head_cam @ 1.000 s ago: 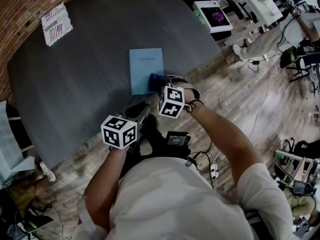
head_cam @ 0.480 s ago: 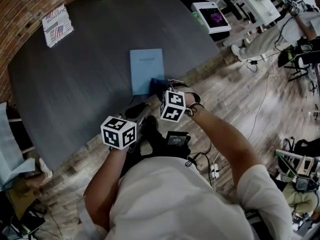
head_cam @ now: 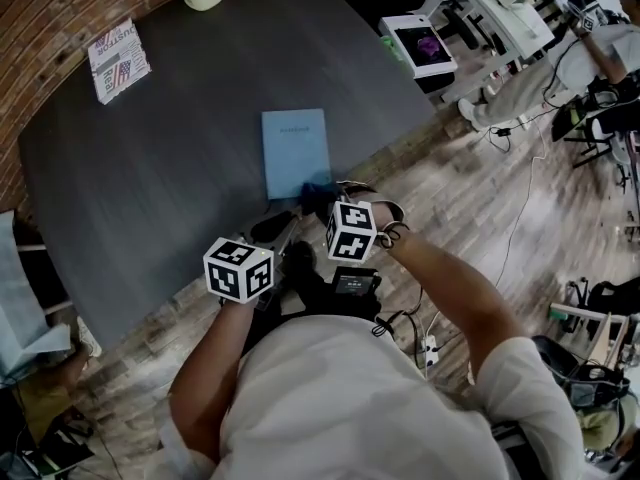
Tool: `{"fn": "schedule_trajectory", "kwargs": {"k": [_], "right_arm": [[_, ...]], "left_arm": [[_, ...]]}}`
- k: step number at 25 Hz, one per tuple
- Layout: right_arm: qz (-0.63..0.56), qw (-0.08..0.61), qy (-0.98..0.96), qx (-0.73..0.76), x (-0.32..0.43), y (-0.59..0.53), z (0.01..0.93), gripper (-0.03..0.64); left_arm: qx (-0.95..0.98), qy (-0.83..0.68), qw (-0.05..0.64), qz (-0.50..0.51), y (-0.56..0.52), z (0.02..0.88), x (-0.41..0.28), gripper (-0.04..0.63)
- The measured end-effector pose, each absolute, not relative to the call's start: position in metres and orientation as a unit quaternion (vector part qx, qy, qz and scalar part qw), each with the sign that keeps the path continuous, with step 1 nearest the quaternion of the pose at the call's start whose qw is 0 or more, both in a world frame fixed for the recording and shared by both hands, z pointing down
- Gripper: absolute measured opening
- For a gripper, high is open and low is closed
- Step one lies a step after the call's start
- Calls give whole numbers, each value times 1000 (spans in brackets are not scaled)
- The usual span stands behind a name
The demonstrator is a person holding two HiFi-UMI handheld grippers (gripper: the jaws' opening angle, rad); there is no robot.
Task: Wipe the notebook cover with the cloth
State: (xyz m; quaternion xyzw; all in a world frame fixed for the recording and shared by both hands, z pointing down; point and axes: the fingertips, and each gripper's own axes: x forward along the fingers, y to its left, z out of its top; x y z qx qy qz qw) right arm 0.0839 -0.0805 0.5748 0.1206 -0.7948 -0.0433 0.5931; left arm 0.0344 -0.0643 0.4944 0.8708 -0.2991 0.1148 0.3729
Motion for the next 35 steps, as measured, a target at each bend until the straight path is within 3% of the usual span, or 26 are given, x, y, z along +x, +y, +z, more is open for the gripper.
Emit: {"fn": "schedule_trajectory", "kwargs": {"k": [13,35], "right_arm": [[-59,560,-824,53,55,-67,533,121],[-162,571,-793,141,28,-234,539,121]], "left_arm": [[862,-316,382,108,-67,499,17,55],[839,-359,397,91,-94,506,-10,55]]}}
